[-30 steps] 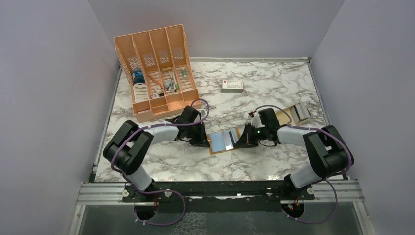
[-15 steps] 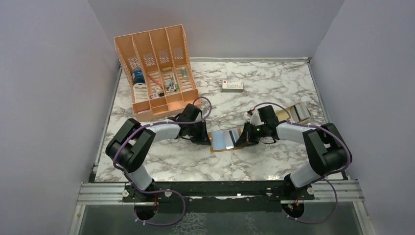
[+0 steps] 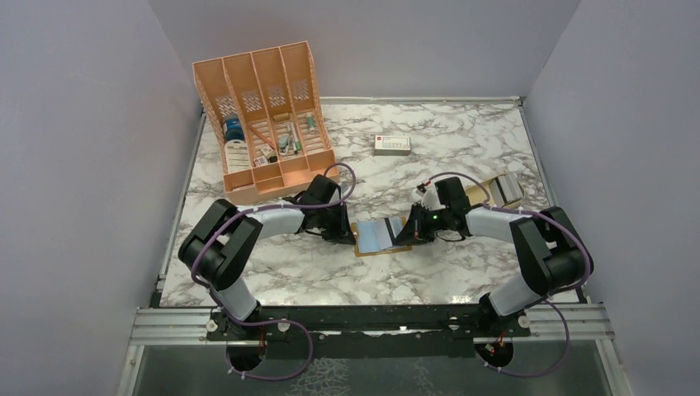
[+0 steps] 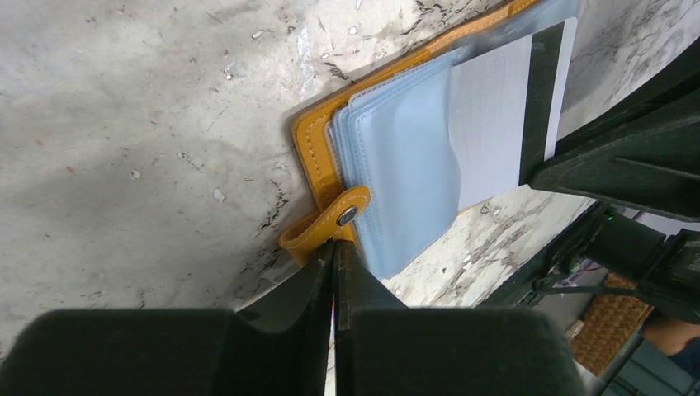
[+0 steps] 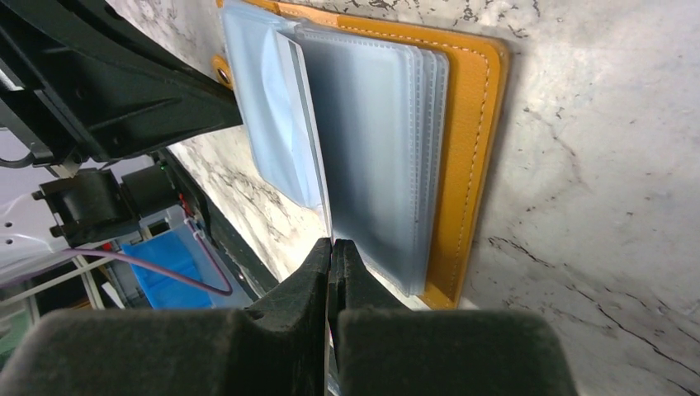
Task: Put the credit cards into the card holder
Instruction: Insert the credit card into the card holder.
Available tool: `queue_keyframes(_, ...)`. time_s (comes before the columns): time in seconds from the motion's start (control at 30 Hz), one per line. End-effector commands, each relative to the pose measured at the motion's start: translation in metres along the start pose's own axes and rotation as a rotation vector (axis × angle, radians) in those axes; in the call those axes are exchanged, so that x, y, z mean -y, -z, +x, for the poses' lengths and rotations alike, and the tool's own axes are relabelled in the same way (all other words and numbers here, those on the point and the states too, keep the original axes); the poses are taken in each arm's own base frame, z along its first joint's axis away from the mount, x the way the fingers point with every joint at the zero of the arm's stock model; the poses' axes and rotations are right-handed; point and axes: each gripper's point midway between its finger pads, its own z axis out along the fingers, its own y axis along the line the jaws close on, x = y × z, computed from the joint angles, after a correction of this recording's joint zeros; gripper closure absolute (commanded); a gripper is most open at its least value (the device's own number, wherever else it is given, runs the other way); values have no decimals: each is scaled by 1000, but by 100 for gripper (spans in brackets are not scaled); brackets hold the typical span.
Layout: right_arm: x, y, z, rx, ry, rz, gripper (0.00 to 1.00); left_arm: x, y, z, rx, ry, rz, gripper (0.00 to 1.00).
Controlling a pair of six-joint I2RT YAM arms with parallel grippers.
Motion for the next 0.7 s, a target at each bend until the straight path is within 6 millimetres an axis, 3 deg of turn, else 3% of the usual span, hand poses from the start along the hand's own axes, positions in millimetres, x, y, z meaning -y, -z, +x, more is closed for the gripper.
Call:
queue_keyframes(0.0, -2, -5, -2, 7, -23, -43, 99, -3, -4, -7, 13, 4, -13, 70)
queue_keyframes(0.03, -3, -6, -2, 9, -25, -46, 99, -2, -4, -7, 13, 3, -11, 90)
queue_keyframes(0.07, -3, -6, -3, 14, -26, -47, 99, -2, -4, -7, 12, 3, -11, 92)
queue_keyframes(0.3, -3, -8, -3, 32, -40, -64, 99, -2, -4, -7, 11, 5, -8, 93)
queue_keyframes(0.67, 2, -12, 13, 10, -66, -75, 99, 2, -3, -8, 16, 9, 4, 92)
